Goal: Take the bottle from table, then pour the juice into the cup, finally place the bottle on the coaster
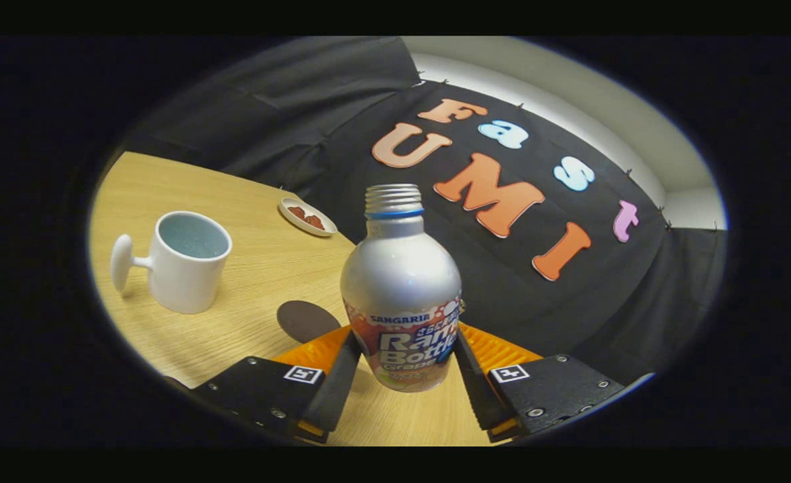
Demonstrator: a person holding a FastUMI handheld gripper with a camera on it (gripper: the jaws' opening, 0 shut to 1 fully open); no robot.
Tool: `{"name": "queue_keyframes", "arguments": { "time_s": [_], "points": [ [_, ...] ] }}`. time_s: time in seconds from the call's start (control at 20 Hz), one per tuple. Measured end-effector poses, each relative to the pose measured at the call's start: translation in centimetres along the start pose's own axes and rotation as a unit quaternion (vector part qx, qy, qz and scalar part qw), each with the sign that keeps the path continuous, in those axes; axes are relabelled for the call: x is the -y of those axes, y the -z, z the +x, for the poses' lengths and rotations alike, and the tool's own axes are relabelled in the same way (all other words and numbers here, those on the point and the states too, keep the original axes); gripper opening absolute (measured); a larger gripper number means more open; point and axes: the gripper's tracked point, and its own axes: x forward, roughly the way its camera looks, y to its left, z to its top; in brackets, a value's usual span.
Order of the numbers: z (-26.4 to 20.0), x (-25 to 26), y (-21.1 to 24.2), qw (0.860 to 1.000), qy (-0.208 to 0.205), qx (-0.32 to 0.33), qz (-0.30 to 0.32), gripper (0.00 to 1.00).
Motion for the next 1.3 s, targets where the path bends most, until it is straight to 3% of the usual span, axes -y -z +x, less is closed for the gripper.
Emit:
{"name": "queue_keyframes", "arguments": {
  "time_s": [0.15, 0.5, 0.8, 1.3],
  "points": [
    [0.5, 0.9, -1.3, 0.998, 0.031, 0.023, -0.055, 0.76],
    [-0.4, 0.1, -3.4, 0.983, 0.053, 0.064, -0.163, 0.76],
    [-1.0, -0.7, -4.4, 0.96, 0.076, 0.093, -0.254, 0.76],
    [-1.4, -1.7, -4.4, 0.921, 0.076, 0.117, -0.363, 0.76]
  ]
}}
